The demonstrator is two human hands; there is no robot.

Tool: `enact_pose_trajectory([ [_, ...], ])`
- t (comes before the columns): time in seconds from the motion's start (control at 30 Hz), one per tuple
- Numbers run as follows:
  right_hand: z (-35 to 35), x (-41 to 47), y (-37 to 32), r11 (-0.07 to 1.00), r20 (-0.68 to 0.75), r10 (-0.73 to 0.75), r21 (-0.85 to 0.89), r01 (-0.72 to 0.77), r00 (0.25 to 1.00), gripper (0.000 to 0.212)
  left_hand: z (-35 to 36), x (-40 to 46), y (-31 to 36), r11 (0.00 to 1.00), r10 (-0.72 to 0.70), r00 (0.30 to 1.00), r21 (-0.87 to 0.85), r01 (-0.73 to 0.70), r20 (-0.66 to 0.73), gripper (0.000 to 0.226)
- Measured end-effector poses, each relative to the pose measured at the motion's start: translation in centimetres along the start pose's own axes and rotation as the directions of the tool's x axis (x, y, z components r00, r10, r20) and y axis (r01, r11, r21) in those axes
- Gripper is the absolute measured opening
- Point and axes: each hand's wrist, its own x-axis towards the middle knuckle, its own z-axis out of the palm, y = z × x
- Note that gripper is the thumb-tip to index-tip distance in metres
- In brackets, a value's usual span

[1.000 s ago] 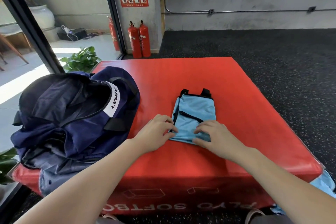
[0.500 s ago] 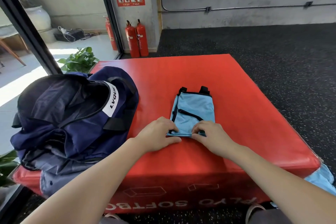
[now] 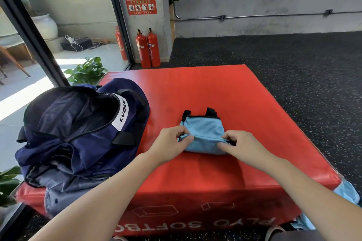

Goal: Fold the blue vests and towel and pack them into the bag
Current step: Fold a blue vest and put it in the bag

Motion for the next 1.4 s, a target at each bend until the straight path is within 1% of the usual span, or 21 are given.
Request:
enact_pose_trajectory([
  [0.1,-1.1,0.0,-0.2,0.985,0.046,0.024,0.17,-0.031,0.999,0.013,0.0,-0.2,0.6,0.994,-0.039,0.999,-0.105,0.035,-0.035,0.019],
  [0.17,-1.3,0.2,-0.1,0.964,0.034,0.046,0.261,-0.054,0.998,0.012,0.0,-0.1,0.8,0.989,-0.059,0.997,-0.142,0.05,-0.056,0.019],
  [0.23,-1.0,0.7,0.0,0.946,0.001,0.068,0.319,-0.064,0.998,0.009,0.1,0.1,0.8,0.985,-0.089,0.993,-0.155,0.076,-0.079,0.019],
  [0.33,-0.3,1.8,0.3,0.928,-0.057,0.102,0.366,-0.075,0.993,0.007,0.4,0.6,0.5,0.987,-0.125,0.984,-0.116,0.11,-0.13,0.019],
  [0.43,0.4,3.2,0.5,0.936,-0.133,0.133,0.342,-0.081,0.982,0.005,0.6,1.2,0.1,0.988,-0.149,0.976,-0.067,0.14,-0.157,0.015],
  [0.53,1.2,4.5,0.5,0.965,-0.199,0.14,0.249,-0.088,0.97,0.004,0.7,2.0,-0.7,0.982,-0.188,0.968,-0.021,0.187,-0.166,0.012],
  [0.57,1.4,4.8,0.6,0.974,-0.194,0.142,0.2,-0.103,0.971,0.003,0.8,2.2,-1.0,0.979,-0.199,0.966,0.01,0.204,-0.162,0.012],
  [0.63,2.0,5.3,0.9,0.984,-0.137,0.161,0.093,-0.15,0.977,0.002,0.8,2.3,-1.5,0.966,-0.229,0.963,0.09,0.243,-0.139,0.014],
  [0.73,2.3,5.7,1.1,0.978,-0.072,0.207,0.045,-0.204,0.976,0.004,0.7,2.5,-1.9,0.936,-0.248,0.961,0.227,0.27,-0.122,0.011],
  [0.77,2.2,5.8,1.1,0.976,-0.072,0.214,0.045,-0.212,0.974,0.005,0.6,2.7,-2.0,0.939,-0.206,0.972,0.257,0.229,-0.11,0.007],
  [0.83,2.1,5.9,1.0,0.976,-0.07,0.215,0.037,-0.213,0.974,0.005,0.5,3.2,-2.4,0.958,-0.018,0.999,0.285,0.03,-0.045,0.011],
  [0.87,2.1,5.9,1.0,0.977,-0.068,0.214,0.029,-0.213,0.974,0.005,0.7,3.4,-2.5,0.954,0.061,0.998,0.292,-0.061,0.008,0.015],
  [0.9,2.1,5.9,0.9,0.976,-0.066,0.218,0.025,-0.216,0.974,0.005,0.8,3.5,-2.4,0.949,0.104,0.992,0.292,-0.119,0.067,0.017],
  [0.97,2.2,5.9,1.0,0.973,-0.07,0.23,0.019,-0.23,0.971,0.005,1.3,3.6,-1.9,0.947,0.106,0.981,0.285,-0.15,0.163,0.019],
  [1.03,2.3,5.9,1.2,0.971,-0.086,0.239,-0.001,-0.24,0.967,0.009,1.7,3.7,-1.3,0.951,0.072,0.978,0.283,-0.126,0.194,0.019],
  [1.1,2.4,5.7,1.4,0.965,-0.104,0.255,-0.032,-0.26,0.961,0.018,1.7,3.9,-0.5,0.932,-0.018,0.983,0.358,-0.05,0.184,0.018],
  [1.17,2.5,5.3,1.3,0.955,-0.149,0.276,-0.068,-0.289,0.949,0.027,1.6,4.1,0.2,0.879,-0.123,0.985,0.473,0.051,0.122,0.018],
  [1.23,2.3,5.0,1.2,0.949,-0.19,0.279,-0.096,-0.3,0.941,0.031,1.6,4.0,0.7,0.85,-0.198,0.978,0.508,0.141,0.06,0.02],
  [1.3,2.3,4.6,1.0,0.945,-0.166,0.302,-0.074,-0.317,0.939,0.034,1.8,3.7,1.3,0.88,-0.247,0.965,0.436,0.188,0.083,0.022],
  [1.4,2.5,4.2,0.8,0.933,-0.065,0.356,-0.043,-0.359,0.932,0.043,2.2,3.0,2.8,0.914,-0.327,0.929,0.306,0.266,0.172,0.027],
])
